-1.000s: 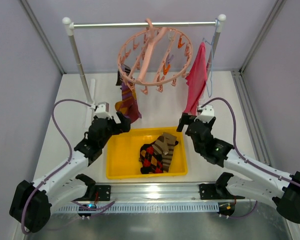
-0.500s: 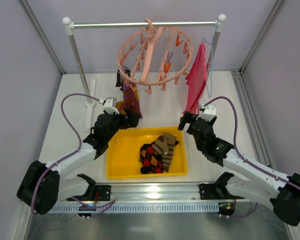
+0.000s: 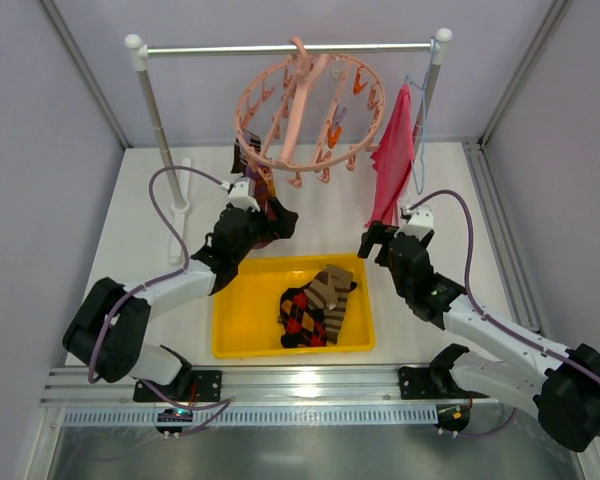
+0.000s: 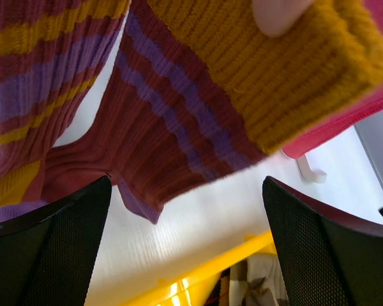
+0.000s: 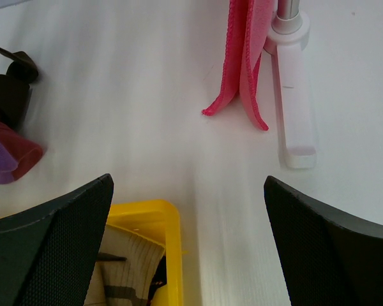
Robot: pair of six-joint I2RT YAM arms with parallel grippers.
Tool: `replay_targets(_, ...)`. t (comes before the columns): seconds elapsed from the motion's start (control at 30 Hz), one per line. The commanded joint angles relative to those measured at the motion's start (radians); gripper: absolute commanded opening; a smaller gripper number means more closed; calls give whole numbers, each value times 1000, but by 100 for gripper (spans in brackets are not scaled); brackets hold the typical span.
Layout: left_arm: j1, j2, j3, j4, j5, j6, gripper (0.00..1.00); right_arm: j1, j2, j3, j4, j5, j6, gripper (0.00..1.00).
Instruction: Remove the socks clipped to the hanger
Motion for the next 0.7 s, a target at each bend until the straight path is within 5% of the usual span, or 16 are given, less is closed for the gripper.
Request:
replay_targets(0.0, 0, 55, 59, 52, -69, 32, 98, -14, -2, -6, 73, -21, -10, 100)
replay_targets(0.27, -23, 117, 74, 81, -236, 67, 94, -39, 21, -17, 112, -58, -18, 100)
replay_targets(0.43, -49, 178, 109, 87, -238, 139, 64, -47, 62, -6, 130, -81, -17, 100)
replay_targets(0.57, -61, 177, 94, 115, -252, 165, 24, -47, 70, -5, 127, -84, -15, 100)
replay_targets(0.6, -75, 169, 88, 116, -275, 173, 6, -47, 66, -5, 129, -84, -17, 100)
replay_targets(0.67, -98, 136, 57, 116, -310, 211, 0, -45, 64, -5, 133, -109, -33, 100)
